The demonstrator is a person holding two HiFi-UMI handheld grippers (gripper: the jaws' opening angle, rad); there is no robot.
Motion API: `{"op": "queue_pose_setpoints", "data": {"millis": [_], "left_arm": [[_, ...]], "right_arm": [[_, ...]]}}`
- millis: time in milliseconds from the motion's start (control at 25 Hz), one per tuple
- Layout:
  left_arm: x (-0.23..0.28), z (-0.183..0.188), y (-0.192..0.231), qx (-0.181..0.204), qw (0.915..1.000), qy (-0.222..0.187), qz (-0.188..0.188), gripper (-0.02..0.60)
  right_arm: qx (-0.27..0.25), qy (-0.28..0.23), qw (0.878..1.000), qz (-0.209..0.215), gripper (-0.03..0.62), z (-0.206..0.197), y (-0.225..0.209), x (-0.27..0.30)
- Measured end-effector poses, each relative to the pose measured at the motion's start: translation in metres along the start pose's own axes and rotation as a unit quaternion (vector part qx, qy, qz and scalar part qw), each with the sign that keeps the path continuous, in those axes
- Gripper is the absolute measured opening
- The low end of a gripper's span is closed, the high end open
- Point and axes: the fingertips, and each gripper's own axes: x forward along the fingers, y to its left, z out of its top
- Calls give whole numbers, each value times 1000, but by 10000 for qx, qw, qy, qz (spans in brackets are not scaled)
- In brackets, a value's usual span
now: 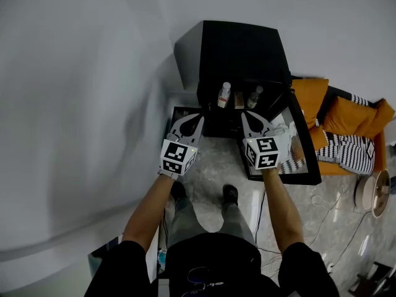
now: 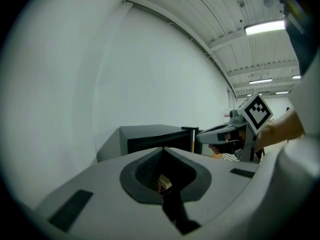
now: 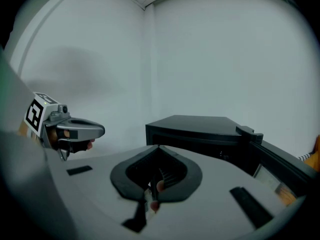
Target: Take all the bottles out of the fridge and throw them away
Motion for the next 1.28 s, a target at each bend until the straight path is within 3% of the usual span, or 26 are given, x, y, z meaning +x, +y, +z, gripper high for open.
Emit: {"op": "queue_pose_setpoints", "data": {"millis": [520, 760, 1280], "left_arm": [[48, -41, 21, 30, 9998, -83, -191, 2], [80, -76, 18, 163, 9993, -11, -345, 2], [128, -138, 15, 210, 9981, 270, -519, 2]], "right_arm": [[-11, -75, 9999, -141, 2, -64, -21, 78], [231, -392, 9989, -149, 2, -94, -38, 111], [296, -395, 9984, -278, 2, -155, -44, 153]]}}
